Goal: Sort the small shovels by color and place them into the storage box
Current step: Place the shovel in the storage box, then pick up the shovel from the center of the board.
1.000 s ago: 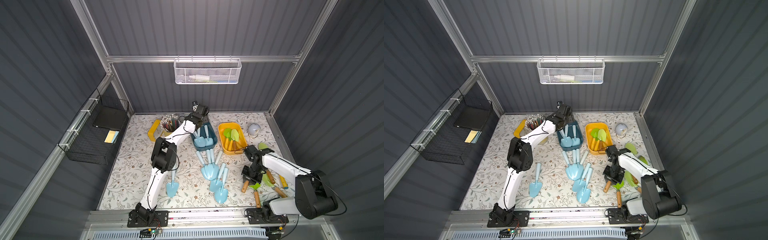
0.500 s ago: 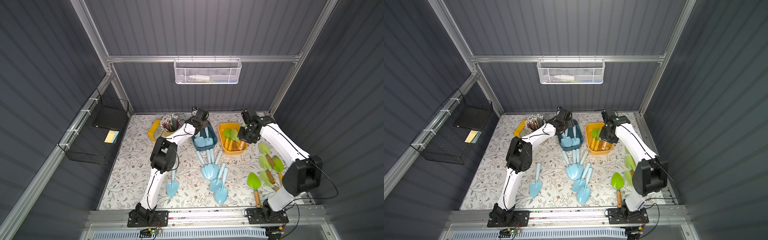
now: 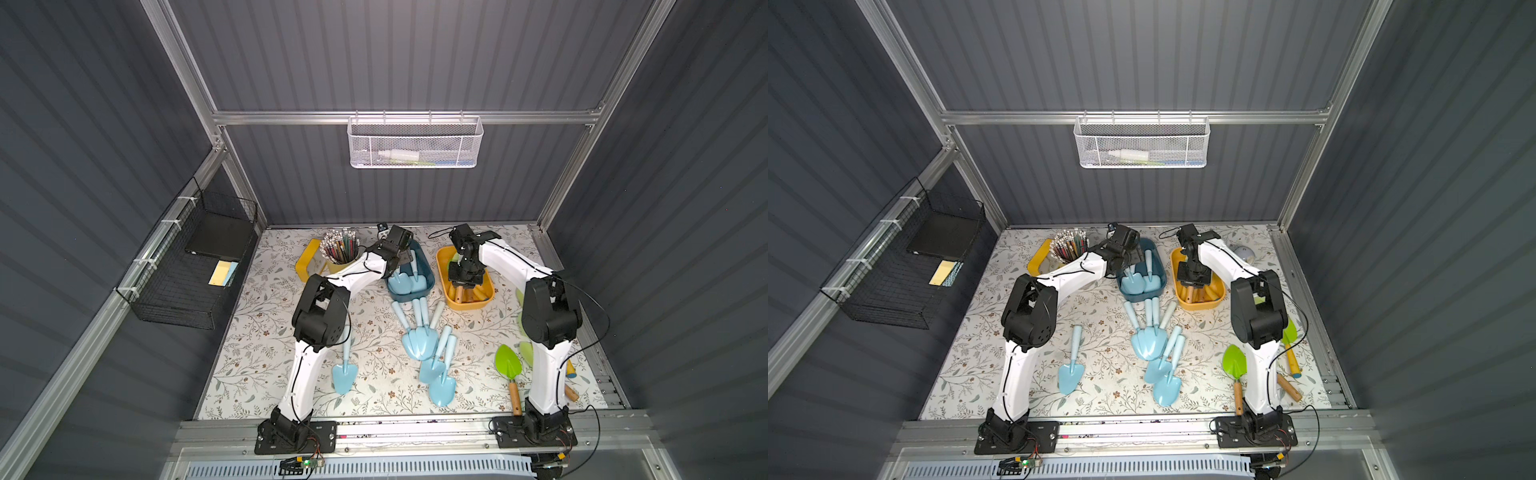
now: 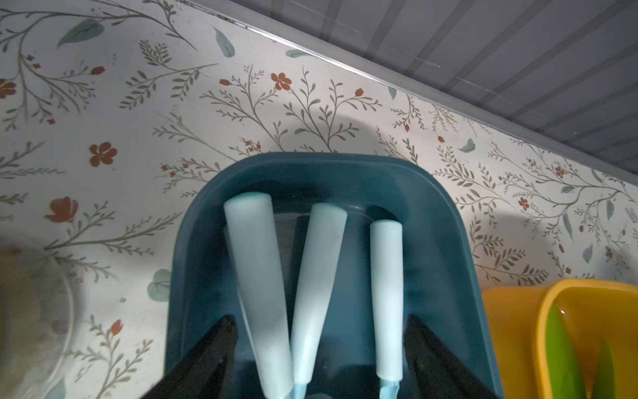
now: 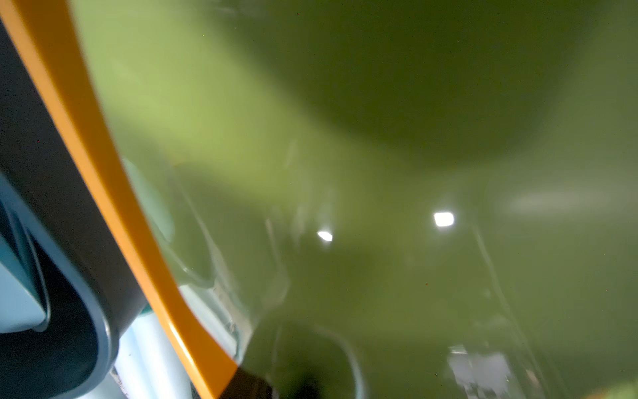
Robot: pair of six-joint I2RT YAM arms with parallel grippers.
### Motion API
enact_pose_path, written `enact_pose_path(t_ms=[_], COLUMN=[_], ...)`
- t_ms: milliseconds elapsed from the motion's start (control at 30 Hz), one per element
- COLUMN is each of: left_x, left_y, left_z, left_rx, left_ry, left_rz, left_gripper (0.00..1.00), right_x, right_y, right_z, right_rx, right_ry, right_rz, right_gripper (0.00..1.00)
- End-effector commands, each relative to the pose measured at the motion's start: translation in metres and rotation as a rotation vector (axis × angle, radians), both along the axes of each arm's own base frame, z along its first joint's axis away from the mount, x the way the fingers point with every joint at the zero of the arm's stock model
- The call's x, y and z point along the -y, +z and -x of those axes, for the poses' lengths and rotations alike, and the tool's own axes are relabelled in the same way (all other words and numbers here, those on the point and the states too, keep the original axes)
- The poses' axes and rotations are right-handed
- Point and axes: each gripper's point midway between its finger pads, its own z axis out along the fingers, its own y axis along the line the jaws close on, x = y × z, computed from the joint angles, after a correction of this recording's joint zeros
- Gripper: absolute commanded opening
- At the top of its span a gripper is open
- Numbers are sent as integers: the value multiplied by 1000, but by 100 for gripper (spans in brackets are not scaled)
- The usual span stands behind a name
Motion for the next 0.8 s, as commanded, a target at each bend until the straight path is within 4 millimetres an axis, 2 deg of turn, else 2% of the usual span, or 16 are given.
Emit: enact_pose_path(t_ms=[0,100,200,333,533,633,733,767], left_x=[-7,-13,-20,-29,-46,-65,-79,-85], left_y=[36,33,32,28,23,13,-1,-11], left_z=[4,11,17,29,53,75,109,126], left_rx=[49,36,24,-4,-48,-106,-188,-231], left_ry=[29,44,73,99,132,156,145,138], left_rz=[53,37,41,41,14,-40,-58,-66], left_gripper=[79,80,85,87,91,92,92,93], right_x=[-10,-8,0,9,12,10,8,7], right_y=[0,-4,2,19,50,66,75,75], right_z=[-3,-4,-7,-12,-16,-18,-17,-16], right_rx=[0,-12,6,62,147,196,214,211], right_ry=[31,18,-3,-32,-53,-57,-58,-57], right_rz=[-6,16,57,95,78,49,22,11], right_gripper=[11,23,33,37,38,38,38,38])
